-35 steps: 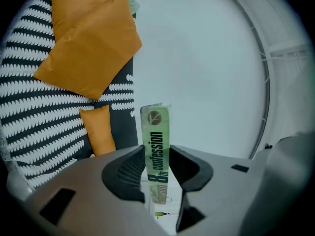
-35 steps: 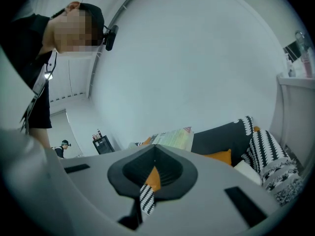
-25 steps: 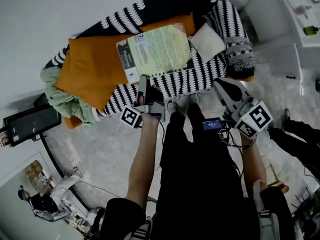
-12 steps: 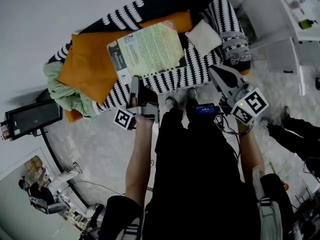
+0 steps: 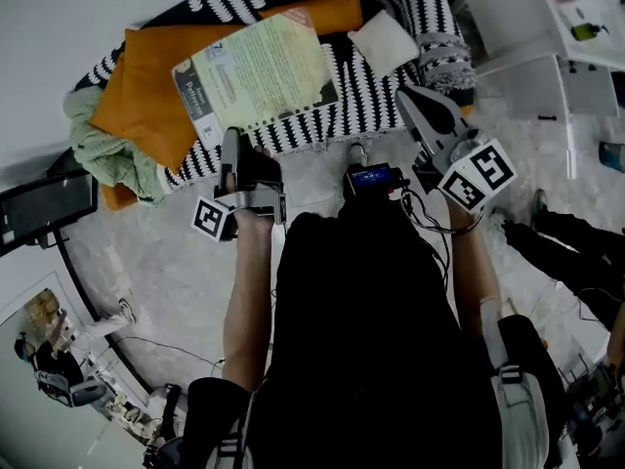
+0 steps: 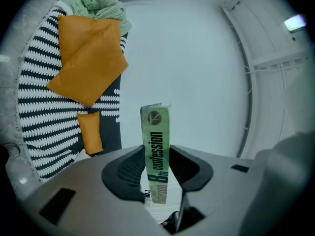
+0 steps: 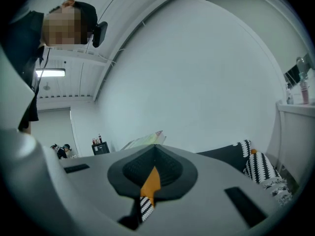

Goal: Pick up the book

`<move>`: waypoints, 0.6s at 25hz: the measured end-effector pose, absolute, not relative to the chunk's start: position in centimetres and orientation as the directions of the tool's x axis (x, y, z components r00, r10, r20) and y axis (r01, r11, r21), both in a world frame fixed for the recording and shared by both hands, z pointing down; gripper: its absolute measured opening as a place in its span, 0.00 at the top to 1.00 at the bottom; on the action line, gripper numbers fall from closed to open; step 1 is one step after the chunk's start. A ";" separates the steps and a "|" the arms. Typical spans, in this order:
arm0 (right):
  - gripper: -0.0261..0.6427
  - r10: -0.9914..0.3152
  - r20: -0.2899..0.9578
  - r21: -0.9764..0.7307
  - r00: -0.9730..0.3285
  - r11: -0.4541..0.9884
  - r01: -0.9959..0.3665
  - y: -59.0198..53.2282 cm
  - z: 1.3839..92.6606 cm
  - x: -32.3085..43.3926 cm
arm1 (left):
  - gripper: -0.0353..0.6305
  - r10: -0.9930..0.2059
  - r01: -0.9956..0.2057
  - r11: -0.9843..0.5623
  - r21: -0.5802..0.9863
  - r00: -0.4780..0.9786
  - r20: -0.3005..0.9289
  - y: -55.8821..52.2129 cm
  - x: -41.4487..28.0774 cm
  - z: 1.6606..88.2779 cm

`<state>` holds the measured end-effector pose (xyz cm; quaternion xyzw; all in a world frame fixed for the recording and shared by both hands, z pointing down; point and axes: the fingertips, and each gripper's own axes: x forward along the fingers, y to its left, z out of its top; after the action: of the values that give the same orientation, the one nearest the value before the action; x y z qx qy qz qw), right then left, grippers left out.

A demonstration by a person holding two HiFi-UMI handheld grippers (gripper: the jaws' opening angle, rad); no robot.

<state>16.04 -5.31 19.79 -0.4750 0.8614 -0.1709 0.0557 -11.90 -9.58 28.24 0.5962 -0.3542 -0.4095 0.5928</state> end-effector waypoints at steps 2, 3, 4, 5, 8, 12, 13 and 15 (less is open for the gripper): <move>0.94 -0.839 0.069 -0.346 -0.539 0.487 -0.802 -5.1 20.0 15.9 | 0.70 -0.910 0.064 -0.046 0.997 0.410 -0.069 -9.2 -12.3 28.2; 0.94 -0.841 0.071 -0.345 -0.536 0.483 -0.805 -5.2 20.1 16.1 | 0.70 -0.909 0.064 -0.045 0.997 0.412 -0.067 -9.2 -12.1 28.2; 0.94 -0.844 0.073 -0.345 -0.532 0.479 -0.807 -5.2 20.1 16.3 | 0.70 -0.908 0.065 -0.041 0.997 0.415 -0.065 -9.1 -12.0 28.3; 0.94 -0.846 0.075 -0.345 -0.528 0.475 -0.810 -5.0 20.1 16.3 | 0.70 -0.906 0.065 -0.036 0.997 0.418 -0.060 -8.9 -12.0 28.4; 0.94 -0.850 0.081 -0.342 -0.521 0.467 -0.815 -2.0 20.4 14.5 | 0.70 -0.904 0.067 -0.029 0.997 0.424 -0.054 -5.8 -13.7 29.1; 0.94 -0.847 0.087 -0.334 -0.525 0.472 -0.816 3.5 20.1 9.9 | 0.70 -0.903 0.074 -0.038 0.997 0.425 -0.066 -0.3 -17.8 28.9; 0.94 -0.845 0.090 -0.335 -0.526 0.472 -0.815 4.4 20.1 9.2 | 0.70 -0.901 0.070 -0.039 0.997 0.429 -0.066 0.6 -18.4 28.9; 0.94 -0.842 0.097 -0.340 -0.531 0.473 -0.813 5.7 20.3 7.8 | 0.70 -0.895 0.061 -0.041 0.997 0.441 -0.064 2.0 -19.2 28.9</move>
<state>7.84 5.73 20.26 -0.4826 0.8572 -0.1747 0.0419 -19.24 2.00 28.93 0.6013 -0.3470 -0.3988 0.5992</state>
